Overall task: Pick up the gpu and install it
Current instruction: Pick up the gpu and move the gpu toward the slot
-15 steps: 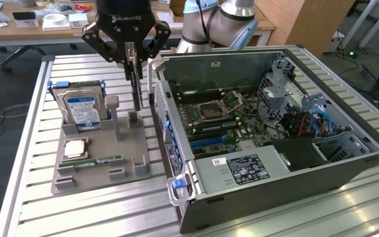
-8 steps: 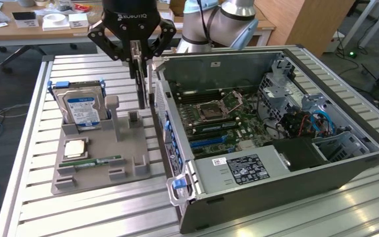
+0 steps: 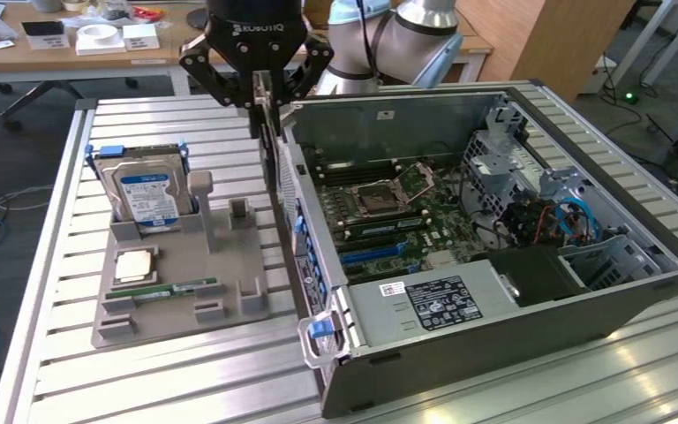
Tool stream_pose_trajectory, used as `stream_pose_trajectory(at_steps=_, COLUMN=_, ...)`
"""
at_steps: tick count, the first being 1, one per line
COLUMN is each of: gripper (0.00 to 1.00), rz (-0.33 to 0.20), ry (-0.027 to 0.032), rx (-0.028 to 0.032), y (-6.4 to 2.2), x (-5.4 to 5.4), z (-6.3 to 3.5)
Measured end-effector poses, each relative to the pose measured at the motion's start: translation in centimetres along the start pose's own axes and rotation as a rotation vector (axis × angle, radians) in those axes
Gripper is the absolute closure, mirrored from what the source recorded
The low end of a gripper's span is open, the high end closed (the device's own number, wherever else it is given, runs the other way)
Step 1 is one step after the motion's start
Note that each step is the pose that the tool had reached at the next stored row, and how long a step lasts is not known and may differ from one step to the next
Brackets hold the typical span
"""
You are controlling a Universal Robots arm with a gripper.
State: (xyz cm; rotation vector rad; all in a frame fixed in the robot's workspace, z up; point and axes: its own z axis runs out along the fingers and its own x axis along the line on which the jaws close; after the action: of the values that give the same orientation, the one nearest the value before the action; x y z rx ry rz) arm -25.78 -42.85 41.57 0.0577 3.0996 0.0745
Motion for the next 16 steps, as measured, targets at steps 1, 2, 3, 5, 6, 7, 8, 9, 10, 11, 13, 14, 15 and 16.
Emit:
stream_pose_trajectory(at_steps=1, gripper=0.74, rz=0.000, ry=0.0000, rx=-0.0006, y=0.01, x=-0.2, z=0.01)
stream_pose_trajectory(at_steps=2, gripper=0.74, rz=0.000, ry=-0.0001, rx=-0.0012, y=0.02, x=-0.5, z=0.02)
stream_pose_trajectory(at_steps=3, gripper=0.74, rz=0.000, ry=-0.0001, rx=-0.0020, y=0.02, x=-0.7, z=0.04)
stream_pose_trajectory(at_steps=5, gripper=0.74, rz=0.000, ry=0.0001, rx=-0.0033, y=0.05, x=-1.3, z=0.06)
stream_pose_trajectory(at_steps=6, gripper=0.74, rz=0.000, ry=0.0000, rx=-0.0038, y=0.05, x=-1.5, z=0.07)
stream_pose_trajectory(at_steps=7, gripper=0.74, rz=0.000, ry=0.0001, rx=-0.0043, y=0.06, x=-1.8, z=0.07)
stream_pose_trajectory(at_steps=8, gripper=0.74, rz=0.000, ry=0.0001, rx=-0.0049, y=0.07, x=-2.0, z=0.09)
stream_pose_trajectory(at_steps=9, gripper=0.74, rz=0.000, ry=0.0002, rx=-0.0054, y=0.08, x=-2.3, z=0.10)
stream_pose_trajectory(at_steps=10, gripper=0.74, rz=0.000, ry=0.0002, rx=-0.0058, y=0.09, x=-2.6, z=0.11)
stream_pose_trajectory(at_steps=11, gripper=0.74, rz=0.000, ry=0.0003, rx=-0.0061, y=0.10, x=-2.8, z=0.12)
stream_pose_trajectory(at_steps=13, gripper=0.74, rz=0.000, ry=0.0002, rx=-0.0066, y=0.12, x=-3.4, z=0.14)
stream_pose_trajectory(at_steps=14, gripper=0.74, rz=0.000, ry=0.0001, rx=-0.0069, y=0.13, x=-3.6, z=0.16)
stream_pose_trajectory(at_steps=15, gripper=0.74, rz=0.000, ry=0.0002, rx=-0.0069, y=0.14, x=-3.9, z=0.17)
stream_pose_trajectory(at_steps=16, gripper=0.74, rz=0.000, ry=0.0002, rx=-0.0072, y=0.15, x=-4.2, z=0.18)
